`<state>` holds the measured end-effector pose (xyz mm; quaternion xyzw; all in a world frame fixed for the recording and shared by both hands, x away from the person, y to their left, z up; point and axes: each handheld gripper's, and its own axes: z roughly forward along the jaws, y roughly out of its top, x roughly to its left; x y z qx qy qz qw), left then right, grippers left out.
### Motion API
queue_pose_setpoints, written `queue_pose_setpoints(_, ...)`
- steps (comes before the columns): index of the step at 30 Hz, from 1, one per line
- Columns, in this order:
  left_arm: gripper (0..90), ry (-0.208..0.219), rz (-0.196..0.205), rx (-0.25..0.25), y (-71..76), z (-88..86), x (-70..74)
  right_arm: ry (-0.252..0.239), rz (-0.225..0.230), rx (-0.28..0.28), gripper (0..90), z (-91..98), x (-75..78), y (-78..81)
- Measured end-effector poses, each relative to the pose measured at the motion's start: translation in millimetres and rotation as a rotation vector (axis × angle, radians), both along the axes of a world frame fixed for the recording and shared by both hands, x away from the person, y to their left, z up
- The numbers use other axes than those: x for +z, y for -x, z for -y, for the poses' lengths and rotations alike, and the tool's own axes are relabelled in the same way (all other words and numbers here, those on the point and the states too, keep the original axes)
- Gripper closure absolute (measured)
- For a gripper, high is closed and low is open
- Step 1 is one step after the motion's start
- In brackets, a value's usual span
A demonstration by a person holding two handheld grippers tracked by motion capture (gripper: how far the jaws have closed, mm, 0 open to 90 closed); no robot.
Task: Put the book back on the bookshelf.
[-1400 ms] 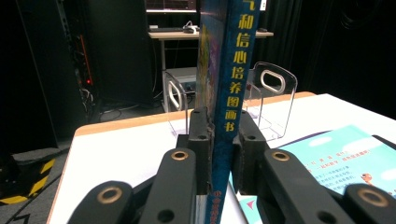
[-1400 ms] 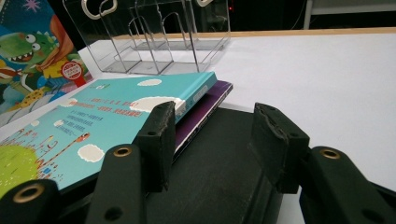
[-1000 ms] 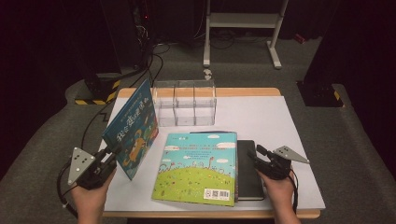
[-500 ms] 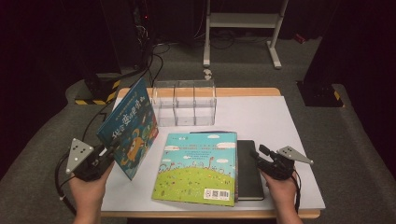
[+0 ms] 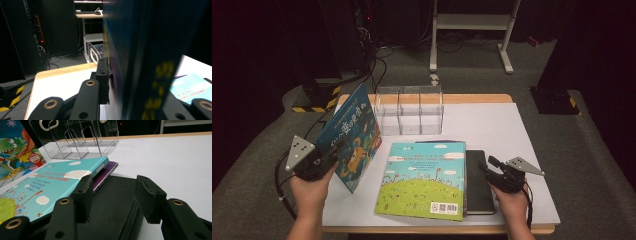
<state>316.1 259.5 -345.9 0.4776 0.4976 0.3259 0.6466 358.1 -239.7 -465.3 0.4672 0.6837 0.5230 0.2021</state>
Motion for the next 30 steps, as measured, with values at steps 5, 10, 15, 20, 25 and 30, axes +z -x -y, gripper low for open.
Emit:
queue_pose_setpoints(5,75.0,0.0,0.011,-0.012,-4.5,1.9,2.0,0.031,0.001,0.0,48.6,-2.7,-2.7,-0.6)
queue_pose_setpoints(10,78.1,-0.019,0.073,0.013,-6.0,5.0,-2.4,0.029,0.002,-0.006,48.4,-1.8,-4.5,-0.4)
queue_pose_setpoints(15,78.5,-0.003,0.071,0.009,-6.5,2.0,-2.8,0.025,-0.006,-0.002,48.4,-1.9,-5.8,-0.6)
queue_pose_setpoints(20,79.6,0.015,0.035,0.007,-7.7,1.2,1.1,0.016,-0.013,0.005,48.4,-2.9,-6.8,-0.8)
queue_pose_setpoints(25,81.7,-0.006,0.024,-0.016,-8.1,3.7,3.0,0.01,-0.018,0.009,48.5,-2.9,-7.5,-1.3)
queue_pose_setpoints(30,82.4,-0.036,0.019,-0.026,-8.7,9.9,5.6,-0.008,-0.022,0.007,48.6,-1.3,-7.2,-1.3)
